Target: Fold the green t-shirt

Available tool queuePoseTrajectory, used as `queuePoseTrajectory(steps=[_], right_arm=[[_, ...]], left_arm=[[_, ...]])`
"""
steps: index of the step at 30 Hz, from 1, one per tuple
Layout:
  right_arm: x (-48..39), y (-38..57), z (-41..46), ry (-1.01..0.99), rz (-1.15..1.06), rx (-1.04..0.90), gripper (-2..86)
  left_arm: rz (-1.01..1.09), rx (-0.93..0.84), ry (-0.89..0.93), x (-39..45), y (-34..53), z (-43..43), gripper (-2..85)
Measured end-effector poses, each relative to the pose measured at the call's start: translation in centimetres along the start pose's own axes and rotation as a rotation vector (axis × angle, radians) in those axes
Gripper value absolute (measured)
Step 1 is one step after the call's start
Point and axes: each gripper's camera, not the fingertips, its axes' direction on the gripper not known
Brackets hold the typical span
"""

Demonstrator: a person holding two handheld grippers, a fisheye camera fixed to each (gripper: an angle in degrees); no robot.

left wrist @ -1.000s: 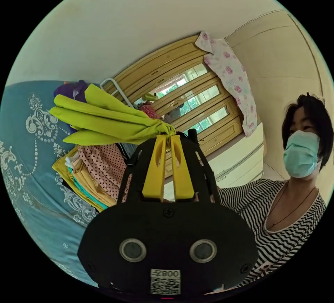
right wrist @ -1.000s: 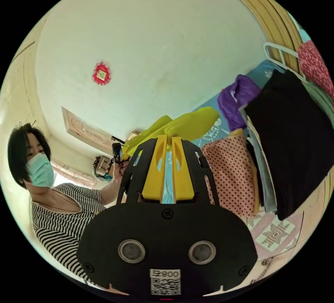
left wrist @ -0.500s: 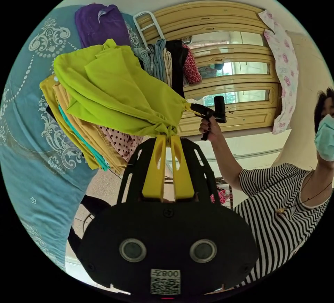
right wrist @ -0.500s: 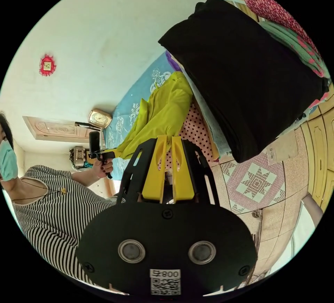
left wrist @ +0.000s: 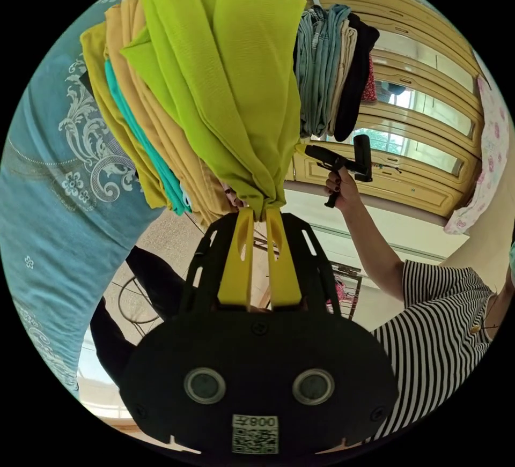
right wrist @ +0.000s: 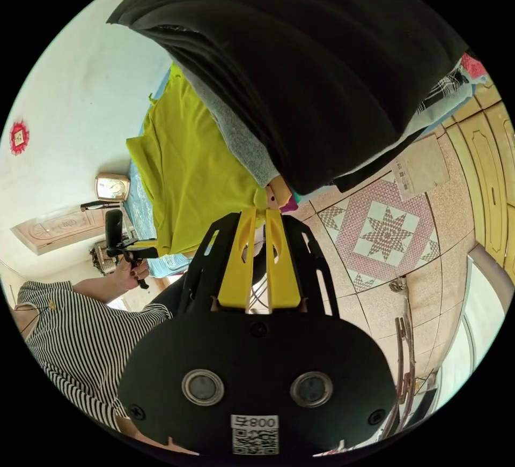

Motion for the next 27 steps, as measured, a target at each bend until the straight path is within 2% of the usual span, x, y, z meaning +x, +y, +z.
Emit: queuePoseTrajectory(steps=[7,11,16,20,23,27], right_arm=[[-0.5,1.6,-3.3,0.104,0.144,0.12,0.5],[-5.9,2.0,-4.6,0.078,0.045,0.226,0.2],[-12.9,-1.4,-0.9,0.015,-0.12,0.175,0.1],[-17.3,-3.8,3.5,-0.016,-0.222,0.102,0.0],[-18.9,-4.5,7.1,0.052,-0.238,-0.008,0.1],[-19.7,-4.5,6.5,0.013,-0.214,0.014,0.0]], left_arm=[[0.047,0.078,-0.015,3.7,-1.3,-4.1,2.0],[0.194,0.183,-0.117,7.3,-4.3,-6.9,1.9],[0.372,0.237,-0.253,10.5,-10.1,-8.0,1.8],[0.283,0.143,-0.511,9.0,-12.7,-7.4,0.7],[0.201,0.132,-0.464,7.4,-12.3,-8.1,0.4],[0.221,0.174,-0.422,8.5,-11.6,-9.4,0.2]])
